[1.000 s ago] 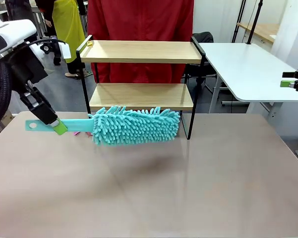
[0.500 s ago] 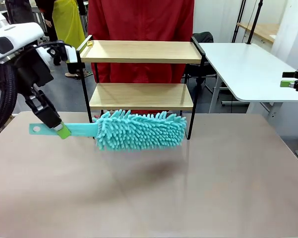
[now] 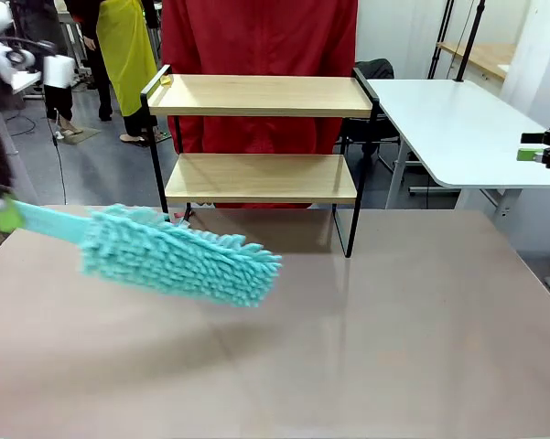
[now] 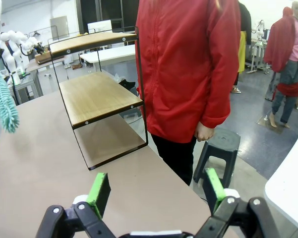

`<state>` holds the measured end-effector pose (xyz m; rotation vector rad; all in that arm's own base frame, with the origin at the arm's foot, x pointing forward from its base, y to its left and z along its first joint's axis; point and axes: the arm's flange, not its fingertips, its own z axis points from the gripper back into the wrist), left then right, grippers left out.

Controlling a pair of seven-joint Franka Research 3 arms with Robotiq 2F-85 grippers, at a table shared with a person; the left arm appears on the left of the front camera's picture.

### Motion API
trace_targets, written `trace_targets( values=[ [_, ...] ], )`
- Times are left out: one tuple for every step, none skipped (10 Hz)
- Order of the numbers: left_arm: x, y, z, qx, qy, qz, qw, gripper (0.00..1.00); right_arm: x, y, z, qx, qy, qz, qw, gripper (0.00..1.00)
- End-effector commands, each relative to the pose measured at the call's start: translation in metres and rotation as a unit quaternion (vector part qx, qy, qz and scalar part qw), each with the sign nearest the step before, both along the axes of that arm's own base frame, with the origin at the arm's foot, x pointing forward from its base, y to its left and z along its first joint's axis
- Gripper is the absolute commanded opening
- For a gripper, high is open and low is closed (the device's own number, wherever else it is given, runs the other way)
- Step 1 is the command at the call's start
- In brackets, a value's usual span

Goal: Clean the shelf.
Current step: Clean the specific section of the Shelf indicated by the human with the Duster.

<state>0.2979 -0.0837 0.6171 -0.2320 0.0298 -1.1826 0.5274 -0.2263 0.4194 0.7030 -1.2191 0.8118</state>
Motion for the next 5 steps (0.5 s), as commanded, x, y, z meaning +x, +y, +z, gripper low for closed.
trace_targets(
  values=[
    [0.007,0.023,0.024,0.038,-0.015,-0.02,0.999,0.13,0.001,0.001,0.002,-0.001,-0.002,0.0,1.0,1.0],
    [0.005,0.031,0.03,0.064,-0.012,-0.035,0.997,0.13,0.001,0.001,0.002,-0.001,-0.002,0.0,1.0,1.0],
    [0.006,0.035,0.033,0.08,-0.009,-0.051,0.995,0.13,0.001,0.001,0.002,-0.001,-0.002,0.0,1.0,1.0],
    [0.008,0.035,0.032,0.078,-0.01,-0.046,0.996,0.13,0.001,0.001,0.002,-0.001,-0.002,0.0,1.0,1.0],
    [0.008,0.033,0.028,0.073,-0.013,-0.052,0.996,0.13,0.001,0.001,0.002,-0.001,-0.002,0.0,1.0,1.0]
  ],
)
